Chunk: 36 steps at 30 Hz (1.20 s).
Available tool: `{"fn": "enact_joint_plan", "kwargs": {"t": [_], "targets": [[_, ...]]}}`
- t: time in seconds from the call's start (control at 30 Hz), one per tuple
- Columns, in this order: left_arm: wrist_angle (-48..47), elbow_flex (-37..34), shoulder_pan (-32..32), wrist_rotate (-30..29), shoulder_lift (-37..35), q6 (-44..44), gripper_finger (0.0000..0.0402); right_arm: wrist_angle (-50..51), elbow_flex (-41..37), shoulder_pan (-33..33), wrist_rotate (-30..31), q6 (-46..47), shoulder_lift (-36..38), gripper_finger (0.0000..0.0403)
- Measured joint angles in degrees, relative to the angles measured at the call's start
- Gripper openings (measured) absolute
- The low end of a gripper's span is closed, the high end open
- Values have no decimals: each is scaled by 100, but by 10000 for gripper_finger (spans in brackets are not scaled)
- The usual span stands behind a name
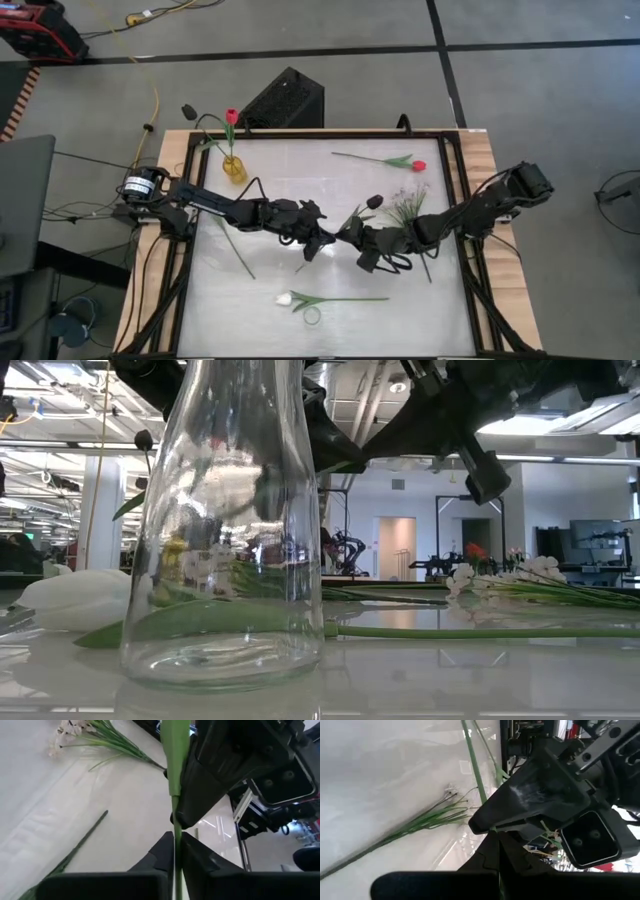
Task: Sort flowers into vase by color
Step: Put the black tulip into the yellow vase
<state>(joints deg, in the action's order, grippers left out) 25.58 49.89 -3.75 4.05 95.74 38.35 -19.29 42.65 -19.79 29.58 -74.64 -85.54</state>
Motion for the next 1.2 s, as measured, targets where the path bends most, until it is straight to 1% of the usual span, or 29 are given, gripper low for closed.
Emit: {"fn": "enact_joint_plan", "kwargs": {"t": [0.1,0.2,0.3,0.37,0.43,0.53,0.63,0.73,0.8,0.83,0.87,0.93,1.0,1.03,1.1,1.2], "targets": [[10,0,2,-4,0,-63,4,40,0,-2,-9,355,-2,34],[68,0,3,-83,0,-134,2,39,1,-15,-4,690,-2,59],[65,0,19,-427,0,-168,1,41,4,-92,67,1062,-2,89],[54,0,66,-523,0,-197,1,82,4,-200,231,1508,-1,110],[39,0,116,-555,0,-215,1,178,4,-337,464,2197,31,133],[27,0,165,-632,-33,-358,0,621,7,-568,664,3329,115,167],[-3,0,208,-756,-238,-673,0,1428,7,-784,661,4512,238,195],[-81,0,210,-1111,-680,-1373,0,2431,7,-939,633,5778,410,211],[-151,0,115,-1527,-1033,-2047,0,3101,6,-997,607,6574,485,213],[-164,0,31,-1836,-1229,-2397,0,3391,4,-1011,570,6926,509,213],[-169,-19,-75,-2276,-1415,-2689,0,3602,-12,-1017,525,7227,534,212],[-150,-69,-321,-3537,-1738,-3131,0,3709,-142,-1018,468,7608,579,207],[-27,-178,-560,-4844,-1984,-3738,0,3606,-348,-1033,430,7761,600,202],[107,-259,-658,-5353,-2069,-4113,0,3531,-438,-1032,415,7793,603,198],[448,-424,-759,-5942,-2177,-4860,0,3255,-606,-1032,393,7797,604,192],[897,-753,-725,-6400,-2297,-5715,0,2772,-844,-975,380,7605,608,182]]}}
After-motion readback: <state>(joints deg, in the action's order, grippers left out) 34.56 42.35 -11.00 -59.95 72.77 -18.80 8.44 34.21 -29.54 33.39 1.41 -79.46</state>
